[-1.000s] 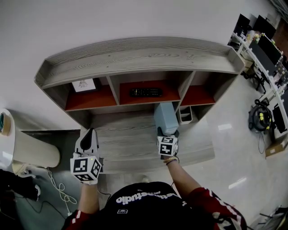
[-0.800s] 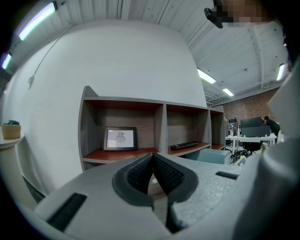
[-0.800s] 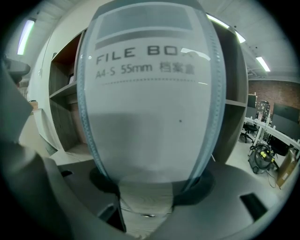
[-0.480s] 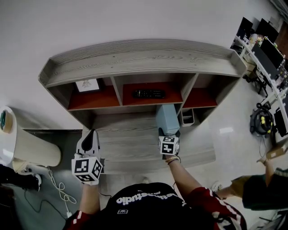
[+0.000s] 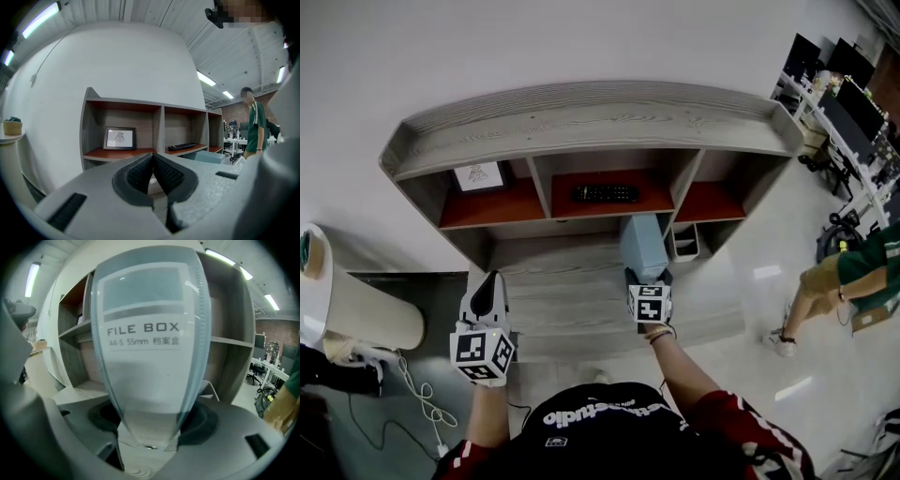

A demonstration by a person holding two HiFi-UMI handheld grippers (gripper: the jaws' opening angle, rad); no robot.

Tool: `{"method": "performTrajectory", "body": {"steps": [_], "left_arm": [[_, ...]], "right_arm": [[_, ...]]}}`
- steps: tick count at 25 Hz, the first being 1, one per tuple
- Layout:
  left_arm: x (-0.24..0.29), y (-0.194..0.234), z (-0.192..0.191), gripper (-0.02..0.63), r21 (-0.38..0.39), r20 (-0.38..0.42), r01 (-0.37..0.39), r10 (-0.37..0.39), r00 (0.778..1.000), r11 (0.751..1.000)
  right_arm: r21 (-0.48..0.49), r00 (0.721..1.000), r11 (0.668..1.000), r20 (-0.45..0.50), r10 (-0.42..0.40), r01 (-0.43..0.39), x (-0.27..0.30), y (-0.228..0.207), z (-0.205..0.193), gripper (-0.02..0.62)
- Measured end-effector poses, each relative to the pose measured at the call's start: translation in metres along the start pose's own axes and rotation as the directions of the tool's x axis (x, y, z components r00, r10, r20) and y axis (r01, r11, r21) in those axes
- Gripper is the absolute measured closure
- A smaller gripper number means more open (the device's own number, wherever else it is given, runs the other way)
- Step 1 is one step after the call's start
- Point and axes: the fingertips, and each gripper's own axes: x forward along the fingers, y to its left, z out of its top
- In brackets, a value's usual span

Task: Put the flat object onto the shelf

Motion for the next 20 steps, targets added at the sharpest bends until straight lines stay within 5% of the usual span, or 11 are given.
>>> {"method": "performTrajectory", "body": {"steps": [20], "left_arm": [[-0.041,-0.015,0.002,0.6,-0.007,0.022,0.062,-0.062,0.998,0.998]], "right_arm": [[0.028,0.999,0.999,0.049,-0.017,0.016,-0.075,-0.003,-0.002,0.249]]}}
